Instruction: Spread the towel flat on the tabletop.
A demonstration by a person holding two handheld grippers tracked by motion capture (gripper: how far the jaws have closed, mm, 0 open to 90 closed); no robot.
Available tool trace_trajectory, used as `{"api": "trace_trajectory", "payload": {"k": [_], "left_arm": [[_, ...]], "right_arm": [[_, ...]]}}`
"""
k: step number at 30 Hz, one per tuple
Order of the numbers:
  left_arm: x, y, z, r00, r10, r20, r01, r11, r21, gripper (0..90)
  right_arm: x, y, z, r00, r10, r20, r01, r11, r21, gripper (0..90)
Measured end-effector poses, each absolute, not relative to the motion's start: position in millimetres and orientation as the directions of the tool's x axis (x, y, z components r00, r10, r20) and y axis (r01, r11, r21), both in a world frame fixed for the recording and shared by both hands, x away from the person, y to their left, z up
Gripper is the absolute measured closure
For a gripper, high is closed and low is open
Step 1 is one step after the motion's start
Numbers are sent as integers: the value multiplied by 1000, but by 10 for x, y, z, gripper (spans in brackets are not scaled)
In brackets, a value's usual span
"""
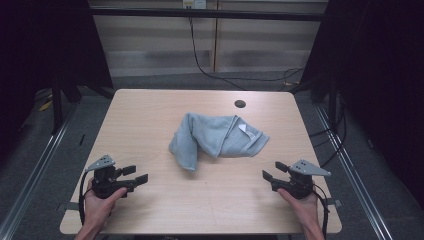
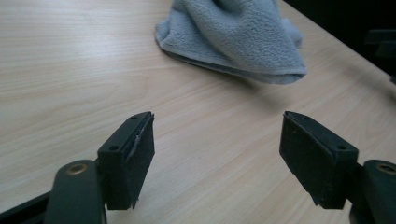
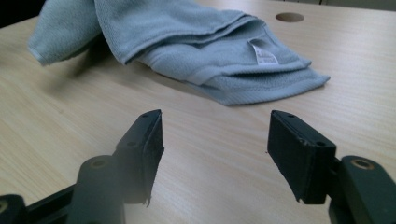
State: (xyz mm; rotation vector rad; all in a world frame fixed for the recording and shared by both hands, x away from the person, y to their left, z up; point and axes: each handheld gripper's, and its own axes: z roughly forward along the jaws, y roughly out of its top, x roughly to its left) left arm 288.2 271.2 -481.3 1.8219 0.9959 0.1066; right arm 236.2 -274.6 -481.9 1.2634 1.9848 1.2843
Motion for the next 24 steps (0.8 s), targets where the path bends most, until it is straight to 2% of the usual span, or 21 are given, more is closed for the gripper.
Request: {"api": "trace_trajectory", "payload": {"k": [6,16,20,24], "left_arm": [[2866,2654,-4831,692,644,-327,568,-206,797,376],[2831,2538,-4791,708,623,-332,557,-204,805,392],[2944,2424,-4797,704,627,-335,565,-207,799,399],[3115,2228,-4723,739,606,-295,522,-238,819,422]], "right_arm": [[2390,-2747,-4843,-465,870,164,512,113,852,370],[2381,-2636,-4774,-521,828,207,539,131,832,417],[2499,-2529,-4681,-549,814,189,537,171,826,447],[2719,-2450,-4618,-580,792,188,529,192,826,465]]}}
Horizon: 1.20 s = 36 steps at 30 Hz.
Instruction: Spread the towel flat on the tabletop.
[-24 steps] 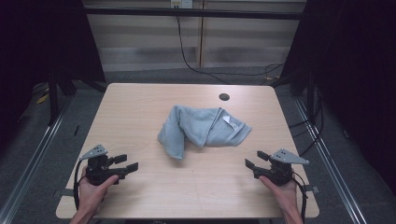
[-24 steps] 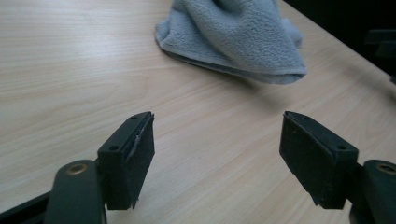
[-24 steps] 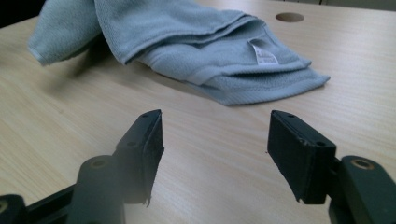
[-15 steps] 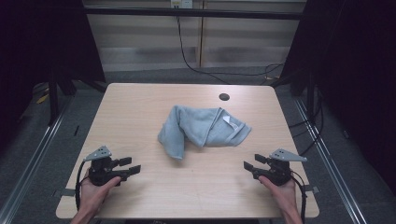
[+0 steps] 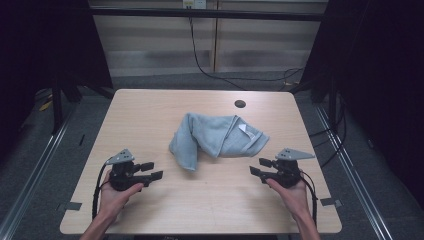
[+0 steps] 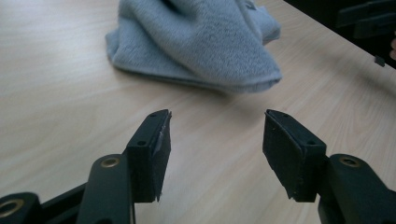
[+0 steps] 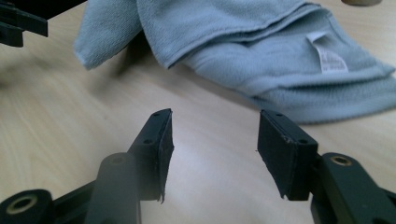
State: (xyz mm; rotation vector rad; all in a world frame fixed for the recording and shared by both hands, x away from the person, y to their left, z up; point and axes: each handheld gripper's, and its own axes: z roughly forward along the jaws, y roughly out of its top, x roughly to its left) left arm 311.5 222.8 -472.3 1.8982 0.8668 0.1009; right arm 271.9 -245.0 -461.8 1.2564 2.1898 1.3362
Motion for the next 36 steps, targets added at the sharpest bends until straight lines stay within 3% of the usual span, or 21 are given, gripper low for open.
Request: {"api": "trace_trajectory", "payload": {"k": [7,13,17,19,20,26,31,33,36], "left_arm": [[3389,2003,-4634,752,574,-323,513,-202,834,369],[3523,1813,-4621,764,577,-289,501,-249,829,273],[3627,1697,-4816,753,582,-307,543,-287,789,242],[3655,1618,-4871,735,593,-329,574,-284,768,313],[3654,1585,-4892,736,609,-295,563,-309,766,319],[3698,1600,-5043,731,608,-311,584,-321,745,626],[3663,1608,-5057,741,603,-295,567,-327,756,751],[3646,1629,-5053,747,593,-299,562,-323,762,772],[3624,1648,-5048,754,583,-303,557,-323,766,783]], "right_arm": [[3224,-2335,-4619,-597,777,197,537,205,818,439],[3554,-2232,-4717,-596,773,217,562,209,800,362],[3658,-2153,-4846,-599,777,194,570,244,785,334],[3713,-2111,-4929,-599,776,198,578,248,777,334],[3738,-2085,-4957,-587,789,183,585,257,769,334],[3781,-1991,-5013,-597,786,163,580,282,764,338],[3777,-2006,-5085,-589,793,157,593,292,750,431],[3718,-1996,-5072,-595,792,136,591,317,741,564],[3623,-2004,-5068,-612,779,140,586,327,742,654]]}}
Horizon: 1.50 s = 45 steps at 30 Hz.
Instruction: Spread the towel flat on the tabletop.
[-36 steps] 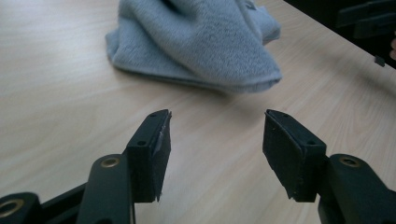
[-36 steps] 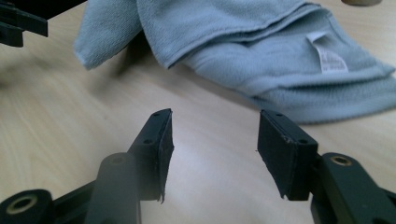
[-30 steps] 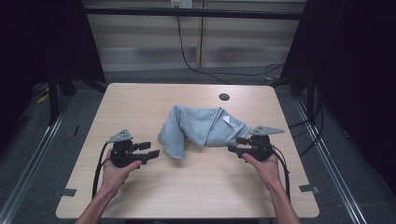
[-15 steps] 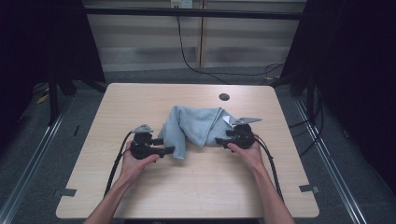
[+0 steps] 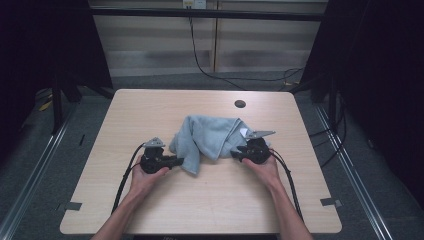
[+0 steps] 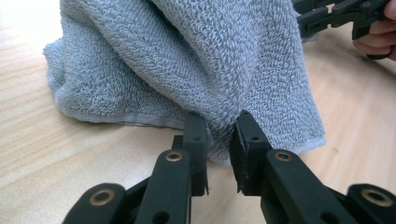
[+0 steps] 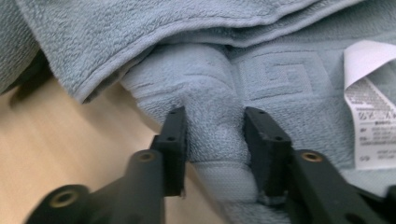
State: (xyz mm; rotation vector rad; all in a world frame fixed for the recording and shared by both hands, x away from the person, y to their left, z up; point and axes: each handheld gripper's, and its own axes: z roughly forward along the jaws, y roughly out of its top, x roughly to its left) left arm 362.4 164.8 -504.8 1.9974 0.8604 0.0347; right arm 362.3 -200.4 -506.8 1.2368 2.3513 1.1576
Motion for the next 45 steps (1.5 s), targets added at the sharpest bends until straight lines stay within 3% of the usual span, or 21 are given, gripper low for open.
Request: {"api": "trace_trajectory", "payload": {"k": [19,22,25,26,29,39,42,45], "left_arm": [[2982,1947,-4788,822,491,-288,492,-359,793,798],[2896,2028,-4755,817,485,-311,498,-322,806,795],[2895,2022,-4743,805,495,-326,508,-293,810,791],[2911,1997,-4733,806,496,-322,505,-294,811,790],[2990,1967,-4751,795,506,-335,516,-274,811,789],[3086,1898,-4793,793,516,-323,515,-286,808,781],[3101,1912,-4805,787,527,-320,518,-284,807,779],[3099,1936,-4800,793,518,-321,514,-287,808,791]], "right_arm": [[2721,-1805,-5033,-679,703,214,590,349,728,682],[2585,-1757,-5022,-702,678,217,581,370,725,671],[2490,-1730,-4995,-726,656,206,562,394,727,614],[2485,-1720,-4944,-726,655,209,550,371,748,520],[2539,-1711,-4785,-729,646,227,510,290,810,413],[3019,-1219,-4816,-781,577,237,486,326,811,268],[3074,-1129,-4941,-781,588,211,494,374,785,332],[3058,-1168,-4954,-761,623,180,488,368,792,550]]}}
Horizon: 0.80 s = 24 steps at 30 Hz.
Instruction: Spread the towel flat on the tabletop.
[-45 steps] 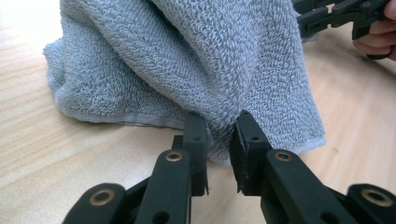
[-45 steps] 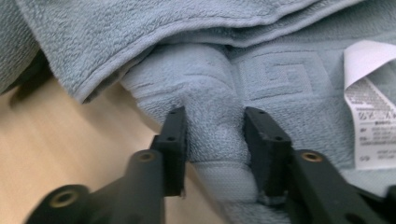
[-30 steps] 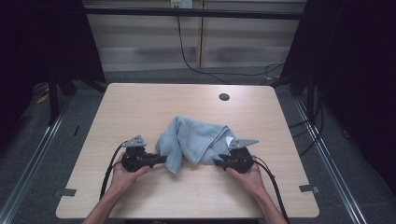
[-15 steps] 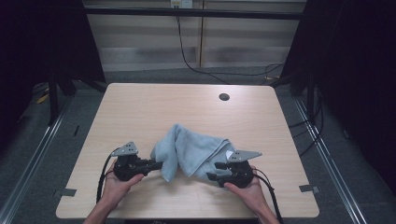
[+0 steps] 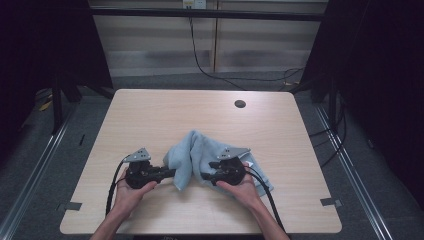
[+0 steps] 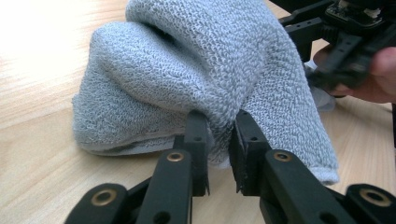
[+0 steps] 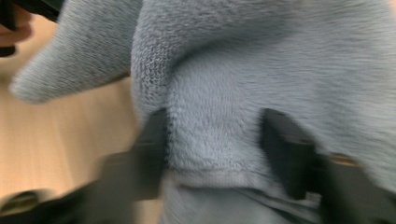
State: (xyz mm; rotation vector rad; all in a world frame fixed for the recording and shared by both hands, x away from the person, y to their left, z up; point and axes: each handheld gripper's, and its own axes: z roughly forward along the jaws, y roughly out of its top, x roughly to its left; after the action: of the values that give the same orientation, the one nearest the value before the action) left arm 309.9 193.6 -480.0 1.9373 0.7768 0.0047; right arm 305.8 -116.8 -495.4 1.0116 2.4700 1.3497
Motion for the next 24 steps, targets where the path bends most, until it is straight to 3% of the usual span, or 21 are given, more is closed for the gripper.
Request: {"api": "trace_trajectory", "payload": {"k": [1,4,15,23,24], "left_arm": [[3098,1949,-4796,794,520,-314,510,-289,811,791],[3051,1992,-4755,800,509,-318,503,-280,817,798],[2914,2039,-4592,826,469,-314,469,-260,844,811],[2986,2086,-4525,816,487,-312,466,-235,853,824],[3004,2091,-4498,813,493,-311,464,-223,857,824]], "right_arm": [[3058,-1168,-4954,-761,623,180,488,368,792,550],[2956,-1217,-4937,-768,614,181,488,378,786,668],[2632,-1406,-4801,-783,570,248,513,368,776,634],[2713,-1494,-4617,-774,574,267,499,293,816,658],[2720,-1514,-4577,-774,571,273,493,274,826,723]]}}
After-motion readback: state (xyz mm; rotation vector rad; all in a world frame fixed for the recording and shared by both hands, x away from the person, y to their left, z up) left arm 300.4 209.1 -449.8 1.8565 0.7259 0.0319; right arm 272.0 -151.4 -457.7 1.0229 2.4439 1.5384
